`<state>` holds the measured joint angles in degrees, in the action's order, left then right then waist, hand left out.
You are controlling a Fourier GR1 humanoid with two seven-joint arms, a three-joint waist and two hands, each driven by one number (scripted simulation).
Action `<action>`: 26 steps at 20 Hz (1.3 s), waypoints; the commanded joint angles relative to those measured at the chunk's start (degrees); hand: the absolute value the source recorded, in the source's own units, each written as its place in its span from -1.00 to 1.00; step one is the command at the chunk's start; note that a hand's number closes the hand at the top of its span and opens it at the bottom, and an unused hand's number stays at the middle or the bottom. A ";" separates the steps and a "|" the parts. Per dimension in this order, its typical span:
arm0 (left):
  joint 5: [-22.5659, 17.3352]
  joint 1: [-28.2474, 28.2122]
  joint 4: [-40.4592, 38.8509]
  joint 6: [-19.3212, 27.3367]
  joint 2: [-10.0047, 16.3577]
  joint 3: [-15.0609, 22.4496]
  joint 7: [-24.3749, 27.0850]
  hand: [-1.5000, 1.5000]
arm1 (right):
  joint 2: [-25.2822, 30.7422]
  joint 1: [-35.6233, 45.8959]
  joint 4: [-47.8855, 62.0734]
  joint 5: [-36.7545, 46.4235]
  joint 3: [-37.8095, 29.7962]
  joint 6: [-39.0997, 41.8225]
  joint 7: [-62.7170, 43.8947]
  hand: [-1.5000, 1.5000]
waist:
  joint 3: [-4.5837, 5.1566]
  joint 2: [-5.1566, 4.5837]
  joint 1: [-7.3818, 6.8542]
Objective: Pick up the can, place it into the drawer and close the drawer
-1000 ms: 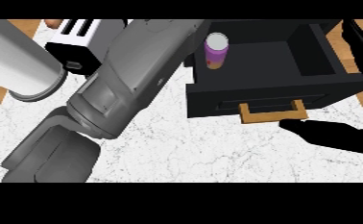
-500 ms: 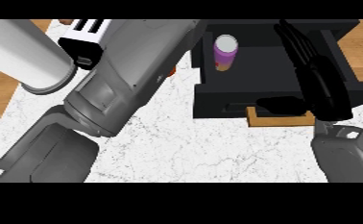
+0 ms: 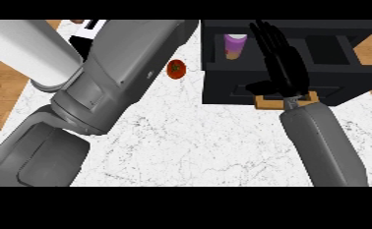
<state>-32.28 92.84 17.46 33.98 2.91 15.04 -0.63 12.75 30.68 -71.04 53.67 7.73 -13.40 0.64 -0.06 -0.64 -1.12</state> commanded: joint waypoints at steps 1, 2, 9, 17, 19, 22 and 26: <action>0.68 1.31 2.09 0.60 1.57 -0.04 -3.86 -1.00 | -3.43 5.04 12.17 4.11 -0.60 -7.37 0.87 -1.00 | 0.00 0.26 -0.87; 1.49 -2.46 4.47 0.77 2.09 1.07 -3.66 -1.00 | -0.77 3.45 12.60 2.56 -2.62 -8.14 3.83 -1.00 | 0.03 0.73 -1.28; 1.93 -4.88 6.95 -1.43 5.59 0.53 -5.05 -1.00 | -3.20 13.95 29.49 5.50 -7.33 -21.17 4.59 -1.00 | -0.01 0.19 -2.52; 2.80 -11.52 14.33 -4.33 9.52 1.69 -7.97 -1.00 | -2.88 27.84 42.52 8.25 -9.76 -23.95 2.24 -1.00 | 0.04 0.00 -3.77; 3.42 -11.15 15.72 -3.17 9.83 2.34 -9.66 -1.00 | -3.39 29.35 44.97 8.81 -10.11 -26.59 2.55 -1.00 | 0.01 -0.18 -4.55; 3.41 -10.62 18.76 -2.40 10.29 2.27 -11.24 -1.00 | -0.51 32.67 48.08 7.76 -11.98 -25.45 3.77 -1.00 | -0.02 -0.33 -5.31; 3.62 -14.29 22.06 -4.15 12.14 2.84 -11.59 -1.00 | -1.82 35.85 49.77 7.37 -12.80 -26.40 3.52 -1.00 | -0.01 -0.39 -5.85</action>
<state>-28.94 79.69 36.48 30.37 13.25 17.56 -10.59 11.05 62.13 -23.33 61.84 -3.22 -36.82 4.02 -0.17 -1.10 -6.01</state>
